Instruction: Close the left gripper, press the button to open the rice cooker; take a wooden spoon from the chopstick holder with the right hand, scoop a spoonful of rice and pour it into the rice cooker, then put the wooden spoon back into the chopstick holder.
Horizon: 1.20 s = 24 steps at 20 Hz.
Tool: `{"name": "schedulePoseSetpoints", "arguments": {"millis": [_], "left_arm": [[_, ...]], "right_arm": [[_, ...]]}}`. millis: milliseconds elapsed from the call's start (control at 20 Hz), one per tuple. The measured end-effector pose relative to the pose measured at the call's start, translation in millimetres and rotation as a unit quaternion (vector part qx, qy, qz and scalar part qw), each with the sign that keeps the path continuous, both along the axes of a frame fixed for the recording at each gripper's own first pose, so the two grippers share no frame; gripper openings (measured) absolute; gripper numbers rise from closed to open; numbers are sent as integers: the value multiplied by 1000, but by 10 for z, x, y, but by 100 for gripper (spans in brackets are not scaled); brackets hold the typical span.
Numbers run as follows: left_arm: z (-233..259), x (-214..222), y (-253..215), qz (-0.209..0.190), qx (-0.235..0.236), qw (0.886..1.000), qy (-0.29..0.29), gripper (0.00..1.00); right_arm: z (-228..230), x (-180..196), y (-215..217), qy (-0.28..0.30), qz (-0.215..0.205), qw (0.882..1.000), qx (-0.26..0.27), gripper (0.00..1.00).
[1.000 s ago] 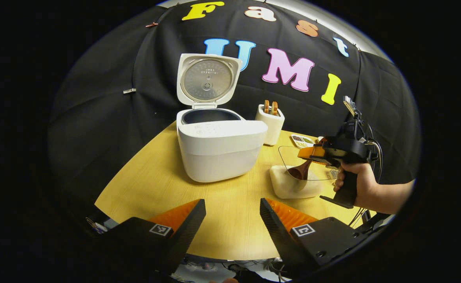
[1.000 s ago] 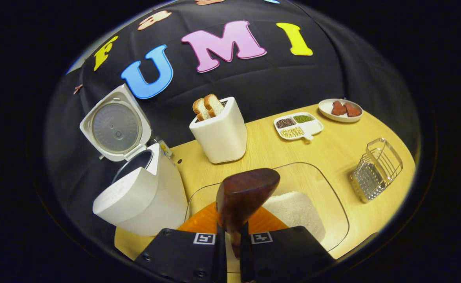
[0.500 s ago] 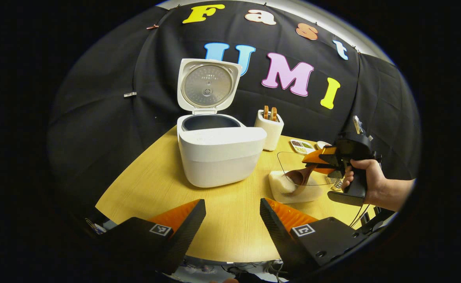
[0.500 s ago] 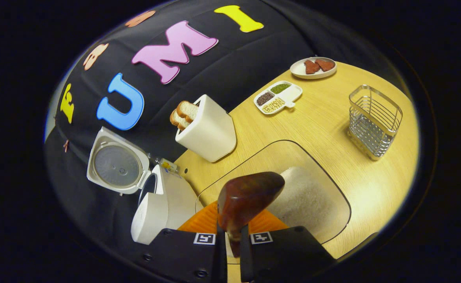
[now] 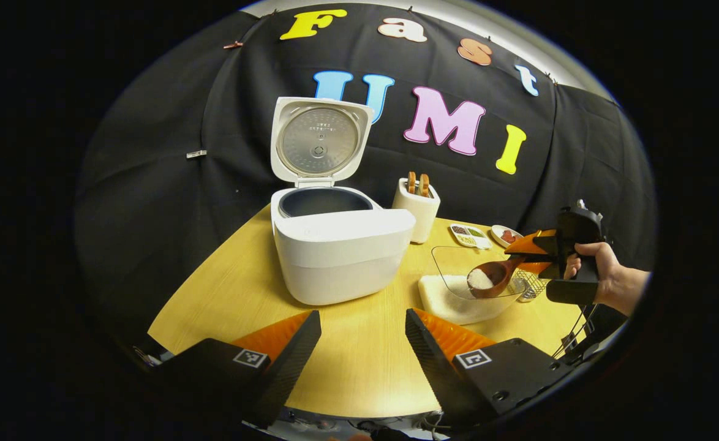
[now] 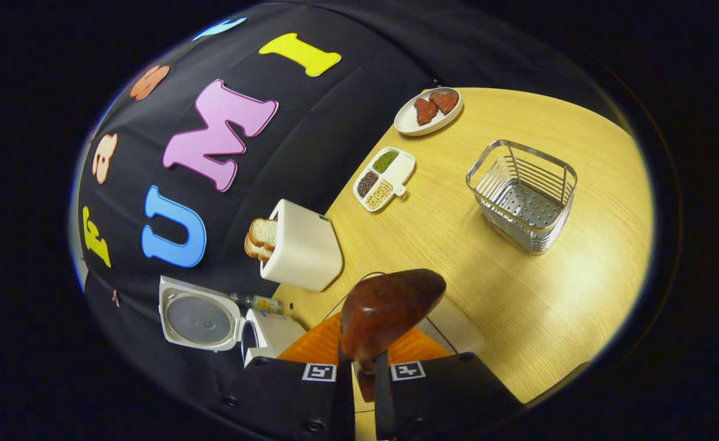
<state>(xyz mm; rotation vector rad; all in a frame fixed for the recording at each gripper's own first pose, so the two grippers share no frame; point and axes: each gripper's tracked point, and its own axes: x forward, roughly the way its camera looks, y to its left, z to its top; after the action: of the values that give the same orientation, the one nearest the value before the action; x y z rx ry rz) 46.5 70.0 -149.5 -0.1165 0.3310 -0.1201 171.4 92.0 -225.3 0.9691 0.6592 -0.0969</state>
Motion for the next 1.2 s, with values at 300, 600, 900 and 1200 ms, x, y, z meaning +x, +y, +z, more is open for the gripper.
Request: {"name": "schedulePoseSetpoints", "arguments": {"millis": [300,600,900,1200], "left_arm": [[24,64,-12,-1,-2,1000,-2,96],[103,139,64,13,-6,1000,-9,96],[200,154,223,31,-6,999,-20,95],[188,135,474,51,-5,998,-20,96]], "right_arm": [[359,82,8,-7,-12,999,51,17],[807,383,179,-25,-9,995,91,18],[1219,696,668,-41,18,991,127,17],[1443,947,1261,-50,57,988,133,17]]}}
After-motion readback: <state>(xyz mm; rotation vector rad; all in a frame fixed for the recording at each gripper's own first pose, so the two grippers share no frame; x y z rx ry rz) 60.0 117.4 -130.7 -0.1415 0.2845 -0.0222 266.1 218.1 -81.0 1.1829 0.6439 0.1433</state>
